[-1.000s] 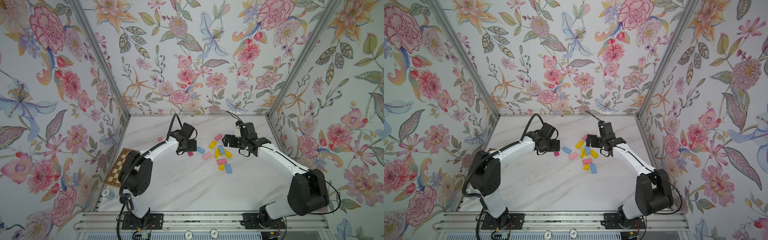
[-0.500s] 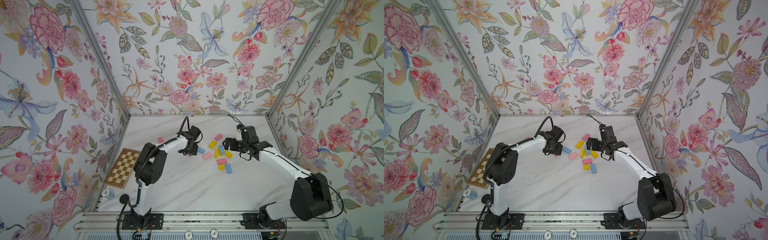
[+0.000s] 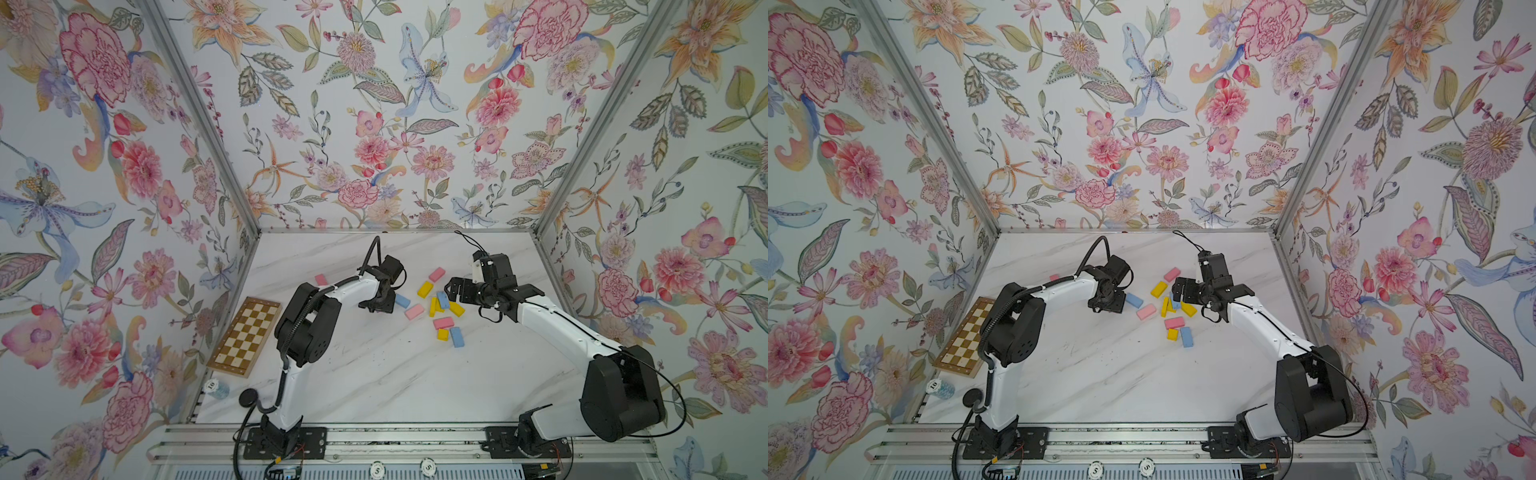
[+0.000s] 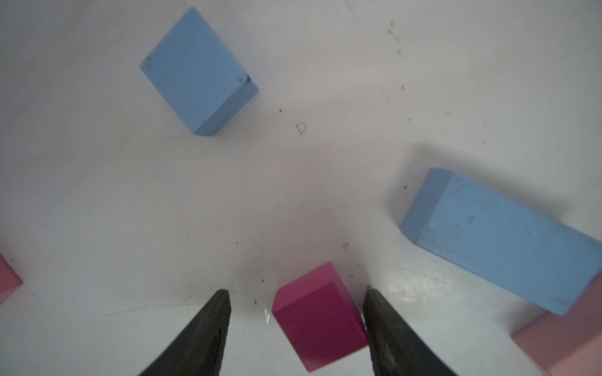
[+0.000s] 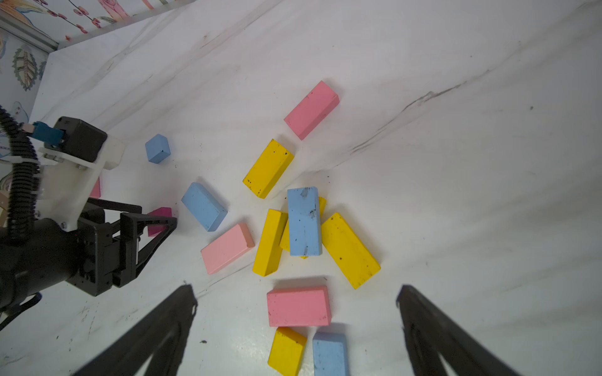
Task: Assemble the letter v with building blocks
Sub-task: Pick up the building block from the center of the board.
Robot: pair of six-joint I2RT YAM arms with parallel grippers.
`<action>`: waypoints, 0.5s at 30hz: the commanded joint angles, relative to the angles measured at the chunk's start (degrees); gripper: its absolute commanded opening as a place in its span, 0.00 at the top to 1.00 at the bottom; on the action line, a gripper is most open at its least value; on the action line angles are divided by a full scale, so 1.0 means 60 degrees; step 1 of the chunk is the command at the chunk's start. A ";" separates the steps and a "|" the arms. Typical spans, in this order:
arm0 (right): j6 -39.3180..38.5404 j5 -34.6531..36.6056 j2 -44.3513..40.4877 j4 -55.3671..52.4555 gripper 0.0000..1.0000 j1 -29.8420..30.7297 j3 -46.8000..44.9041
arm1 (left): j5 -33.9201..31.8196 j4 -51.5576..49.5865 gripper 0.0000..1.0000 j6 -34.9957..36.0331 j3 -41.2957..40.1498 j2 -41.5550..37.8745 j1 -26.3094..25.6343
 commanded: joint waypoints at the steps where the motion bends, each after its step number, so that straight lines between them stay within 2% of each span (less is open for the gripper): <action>1: 0.0153 -0.0001 -0.0095 0.0188 0.01 -0.0022 -0.0124 | -0.0413 -0.0029 0.41 -0.0048 -0.0365 0.0023 0.0128; 4: 0.0156 0.0005 -0.0032 0.0205 0.01 0.0011 -0.0105 | -0.0065 0.0396 0.45 -0.0327 -0.0794 -0.0229 0.0436; 8: 0.0169 0.0042 0.0025 0.0229 0.01 0.0084 -0.0092 | 0.0725 0.1041 0.42 -0.0698 -0.1284 -0.0625 0.0702; 11: 0.0171 0.0076 0.0017 0.0236 0.01 0.0118 -0.0112 | 0.0651 0.0850 0.39 -0.0719 -0.1103 -0.0577 0.0703; 15: 0.0169 0.0090 0.0012 0.0238 0.01 0.0125 -0.0131 | 0.1000 0.0805 0.42 -0.0856 -0.1062 -0.0502 0.0703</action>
